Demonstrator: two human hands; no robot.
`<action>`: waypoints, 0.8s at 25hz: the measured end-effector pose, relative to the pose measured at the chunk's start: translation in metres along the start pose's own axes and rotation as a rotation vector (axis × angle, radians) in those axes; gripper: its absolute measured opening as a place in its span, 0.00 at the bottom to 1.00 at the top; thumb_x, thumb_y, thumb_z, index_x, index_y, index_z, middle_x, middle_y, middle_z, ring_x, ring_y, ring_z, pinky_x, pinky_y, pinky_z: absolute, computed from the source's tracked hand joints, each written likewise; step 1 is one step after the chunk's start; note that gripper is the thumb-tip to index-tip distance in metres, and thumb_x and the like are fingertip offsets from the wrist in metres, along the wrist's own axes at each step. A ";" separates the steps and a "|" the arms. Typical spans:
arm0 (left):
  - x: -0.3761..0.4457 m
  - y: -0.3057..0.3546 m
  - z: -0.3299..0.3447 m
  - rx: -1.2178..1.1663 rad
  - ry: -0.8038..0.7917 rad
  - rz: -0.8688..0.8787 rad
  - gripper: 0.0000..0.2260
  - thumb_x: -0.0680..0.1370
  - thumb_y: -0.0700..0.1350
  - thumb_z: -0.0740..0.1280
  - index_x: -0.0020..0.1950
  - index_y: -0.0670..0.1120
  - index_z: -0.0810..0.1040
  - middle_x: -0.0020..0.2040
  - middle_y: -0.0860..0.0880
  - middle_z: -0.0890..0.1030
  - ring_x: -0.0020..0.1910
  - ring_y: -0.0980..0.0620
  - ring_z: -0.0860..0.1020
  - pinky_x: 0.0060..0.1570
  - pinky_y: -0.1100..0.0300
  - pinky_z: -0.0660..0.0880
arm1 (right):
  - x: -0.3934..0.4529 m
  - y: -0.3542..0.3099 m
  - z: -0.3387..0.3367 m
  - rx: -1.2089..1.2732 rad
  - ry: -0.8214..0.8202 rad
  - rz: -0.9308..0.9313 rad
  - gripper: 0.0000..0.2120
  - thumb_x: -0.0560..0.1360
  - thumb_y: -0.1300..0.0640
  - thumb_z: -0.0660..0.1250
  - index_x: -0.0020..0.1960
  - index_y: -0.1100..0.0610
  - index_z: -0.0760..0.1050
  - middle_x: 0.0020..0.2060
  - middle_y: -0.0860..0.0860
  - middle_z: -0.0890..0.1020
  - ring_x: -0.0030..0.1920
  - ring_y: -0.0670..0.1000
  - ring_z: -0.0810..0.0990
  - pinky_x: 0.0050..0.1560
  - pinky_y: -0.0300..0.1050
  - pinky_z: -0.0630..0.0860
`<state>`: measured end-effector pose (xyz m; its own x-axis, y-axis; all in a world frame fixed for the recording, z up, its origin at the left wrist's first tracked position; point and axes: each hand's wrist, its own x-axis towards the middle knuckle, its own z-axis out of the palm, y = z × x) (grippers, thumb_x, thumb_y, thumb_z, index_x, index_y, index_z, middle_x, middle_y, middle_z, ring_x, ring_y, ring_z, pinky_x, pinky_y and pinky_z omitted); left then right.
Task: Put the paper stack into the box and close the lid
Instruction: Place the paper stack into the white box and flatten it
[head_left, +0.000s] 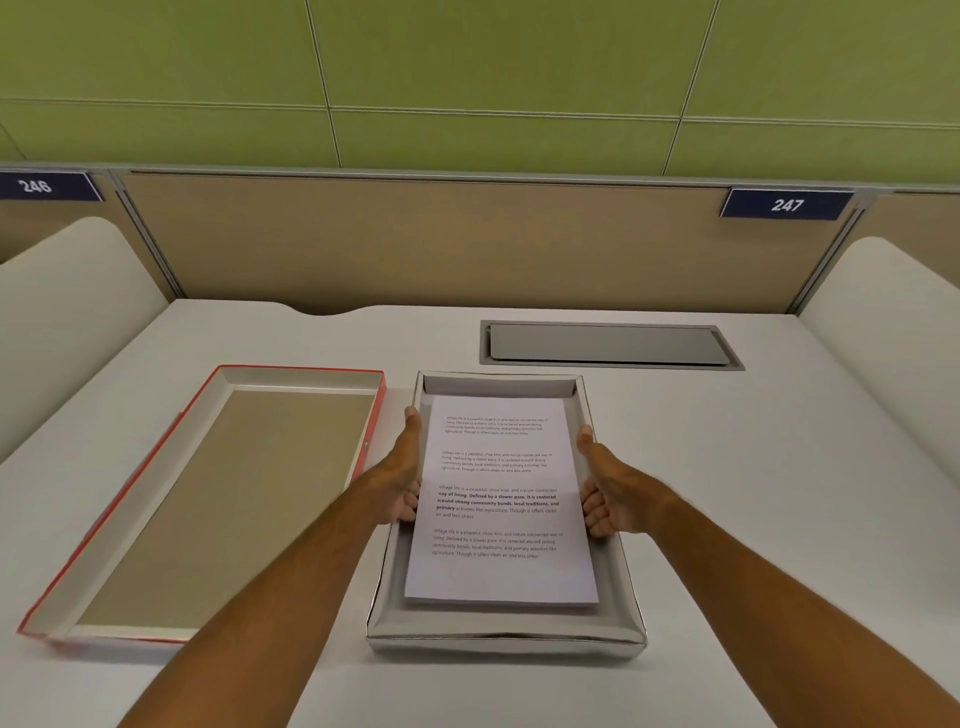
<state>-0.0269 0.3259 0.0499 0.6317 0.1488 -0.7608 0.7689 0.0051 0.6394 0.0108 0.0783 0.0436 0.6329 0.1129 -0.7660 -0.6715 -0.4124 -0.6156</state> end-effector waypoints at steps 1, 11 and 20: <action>0.001 0.000 -0.002 -0.002 0.007 -0.011 0.51 0.71 0.75 0.41 0.74 0.34 0.62 0.70 0.33 0.71 0.69 0.34 0.70 0.69 0.43 0.65 | 0.000 0.000 0.000 -0.006 0.009 -0.002 0.47 0.73 0.27 0.44 0.73 0.65 0.61 0.68 0.67 0.72 0.68 0.68 0.72 0.69 0.60 0.68; -0.006 -0.001 0.009 0.216 0.060 0.125 0.38 0.76 0.70 0.49 0.73 0.43 0.68 0.68 0.35 0.74 0.67 0.35 0.73 0.70 0.41 0.65 | -0.009 0.000 0.024 -0.280 0.308 -0.352 0.28 0.78 0.36 0.53 0.42 0.61 0.73 0.40 0.58 0.81 0.39 0.55 0.79 0.39 0.43 0.71; -0.017 -0.031 0.035 0.884 0.488 0.602 0.36 0.76 0.67 0.55 0.79 0.49 0.55 0.80 0.44 0.57 0.78 0.40 0.59 0.73 0.44 0.59 | -0.026 0.010 0.045 -0.819 0.553 -0.654 0.42 0.71 0.30 0.52 0.78 0.54 0.57 0.77 0.55 0.63 0.76 0.59 0.64 0.73 0.56 0.63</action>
<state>-0.0581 0.2885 0.0387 0.9593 0.2574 -0.1160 0.2821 -0.8546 0.4360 -0.0293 0.1119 0.0489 0.9801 0.1941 -0.0417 0.1611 -0.9002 -0.4045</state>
